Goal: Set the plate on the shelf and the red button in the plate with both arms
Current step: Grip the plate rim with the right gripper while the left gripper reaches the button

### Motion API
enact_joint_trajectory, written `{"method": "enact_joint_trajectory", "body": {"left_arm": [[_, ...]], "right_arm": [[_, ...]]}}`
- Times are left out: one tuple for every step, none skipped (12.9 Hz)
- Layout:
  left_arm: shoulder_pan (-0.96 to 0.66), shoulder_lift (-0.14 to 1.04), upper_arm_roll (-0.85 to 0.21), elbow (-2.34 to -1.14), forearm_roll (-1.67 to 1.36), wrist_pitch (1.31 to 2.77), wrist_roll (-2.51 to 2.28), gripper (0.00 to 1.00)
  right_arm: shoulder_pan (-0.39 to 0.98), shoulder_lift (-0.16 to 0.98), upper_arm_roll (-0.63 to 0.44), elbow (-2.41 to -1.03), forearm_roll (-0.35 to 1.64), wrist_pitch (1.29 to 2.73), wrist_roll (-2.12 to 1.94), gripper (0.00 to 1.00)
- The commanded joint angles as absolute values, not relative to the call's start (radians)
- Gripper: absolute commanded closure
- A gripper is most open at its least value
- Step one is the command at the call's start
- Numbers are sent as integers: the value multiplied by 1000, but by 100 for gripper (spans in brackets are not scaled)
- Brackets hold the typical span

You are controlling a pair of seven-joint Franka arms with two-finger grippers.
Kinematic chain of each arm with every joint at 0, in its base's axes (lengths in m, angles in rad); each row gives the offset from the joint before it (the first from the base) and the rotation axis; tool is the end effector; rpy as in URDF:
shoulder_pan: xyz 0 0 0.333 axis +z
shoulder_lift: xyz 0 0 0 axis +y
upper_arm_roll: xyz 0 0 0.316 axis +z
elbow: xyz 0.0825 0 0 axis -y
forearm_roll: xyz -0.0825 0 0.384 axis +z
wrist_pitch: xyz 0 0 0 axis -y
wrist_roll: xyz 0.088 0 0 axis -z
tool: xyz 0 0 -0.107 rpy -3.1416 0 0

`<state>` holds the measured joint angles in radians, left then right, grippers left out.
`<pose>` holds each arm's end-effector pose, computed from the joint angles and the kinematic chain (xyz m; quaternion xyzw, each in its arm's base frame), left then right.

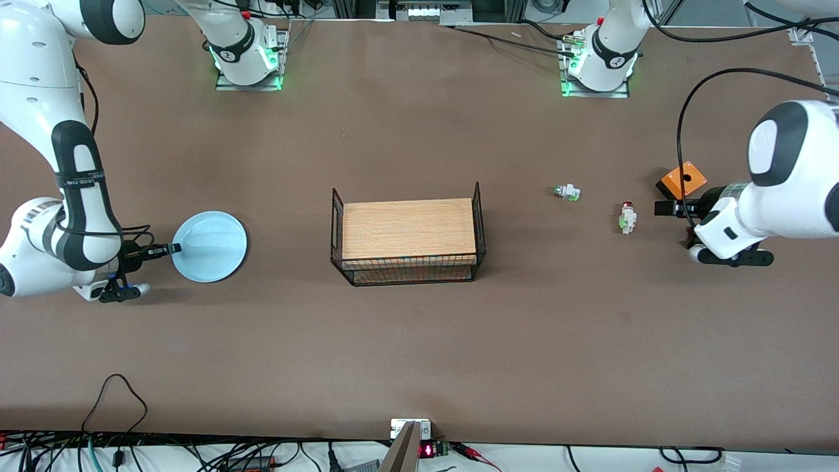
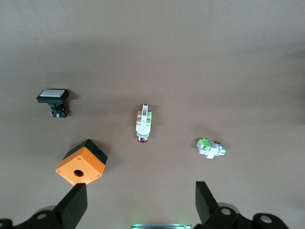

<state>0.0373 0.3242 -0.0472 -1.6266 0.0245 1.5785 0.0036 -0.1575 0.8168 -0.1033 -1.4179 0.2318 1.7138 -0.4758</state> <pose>0.6091 -0.0008 0.4089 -0.9827 0.0092 0.1849 0.0050 0.6502 -0.1406 0.1835 -0.9629 -0.0645 0.2129 0.1530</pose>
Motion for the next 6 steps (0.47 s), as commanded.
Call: {"method": "enact_joint_trajectory", "body": {"left_arm": [[41, 301, -52, -1713, 51, 1649, -2, 0], [46, 287, -52, -1762, 49, 1696, -2, 0], [45, 279, -52, -1804, 49, 1732, -2, 0], [44, 279, -52, -1840, 51, 1770, -2, 0], [48, 278, -52, -1876, 49, 1807, -2, 0], [60, 273, -52, -1916, 49, 1845, 5, 0]], "right_arm": [[-184, 808, -100, -1287, 249, 1518, -448, 100], [-187, 807, -104, -1251, 249, 1443, -434, 100], [-198, 805, -106, -1205, 249, 1368, -419, 100], [-201, 801, -106, -1163, 249, 1298, -402, 100], [-204, 799, -106, -1126, 249, 1229, -376, 100], [-209, 789, -104, -1106, 250, 1169, -350, 100]]}}
